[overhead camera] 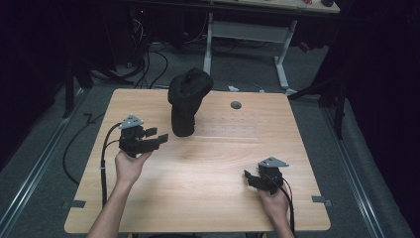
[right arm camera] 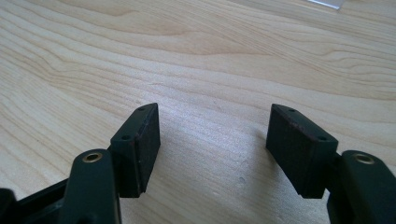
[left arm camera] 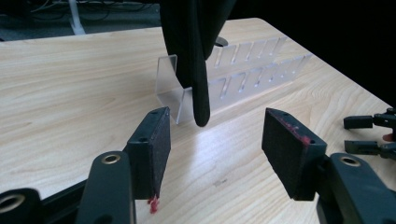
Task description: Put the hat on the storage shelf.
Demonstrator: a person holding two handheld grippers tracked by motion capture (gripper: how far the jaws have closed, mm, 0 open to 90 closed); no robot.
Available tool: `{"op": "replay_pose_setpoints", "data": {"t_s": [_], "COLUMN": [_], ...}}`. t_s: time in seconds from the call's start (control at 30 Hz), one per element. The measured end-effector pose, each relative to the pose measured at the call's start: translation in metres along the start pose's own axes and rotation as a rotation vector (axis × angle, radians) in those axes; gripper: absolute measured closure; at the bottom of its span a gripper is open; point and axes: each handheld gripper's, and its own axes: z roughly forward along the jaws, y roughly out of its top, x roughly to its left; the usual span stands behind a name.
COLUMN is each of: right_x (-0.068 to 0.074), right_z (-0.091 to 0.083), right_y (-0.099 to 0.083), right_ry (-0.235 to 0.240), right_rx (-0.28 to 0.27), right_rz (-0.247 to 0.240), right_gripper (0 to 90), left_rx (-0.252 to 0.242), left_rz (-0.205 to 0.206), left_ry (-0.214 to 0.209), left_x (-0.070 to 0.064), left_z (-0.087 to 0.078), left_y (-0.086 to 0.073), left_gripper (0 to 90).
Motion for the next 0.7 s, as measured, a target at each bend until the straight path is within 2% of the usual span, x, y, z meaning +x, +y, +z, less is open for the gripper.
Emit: {"op": "replay_pose_setpoints", "data": {"t_s": [0.4,0.7], "right_x": [0.000,0.000], "right_z": [0.000,0.000], "right_y": [0.000,0.000], "right_ry": [0.000,0.000], "right_rx": [0.000,0.000], "right_rz": [0.000,-0.001], "right_gripper": [35.1,35.2], "left_rx": [-0.013,0.010], "left_rz": [0.000,0.001], "left_ry": [-0.023,-0.019], "left_x": [-0.008,-0.010], "left_z": [-0.010,-0.012], "left_y": [-0.015,-0.029], "left_gripper": [41.7,41.3]}}
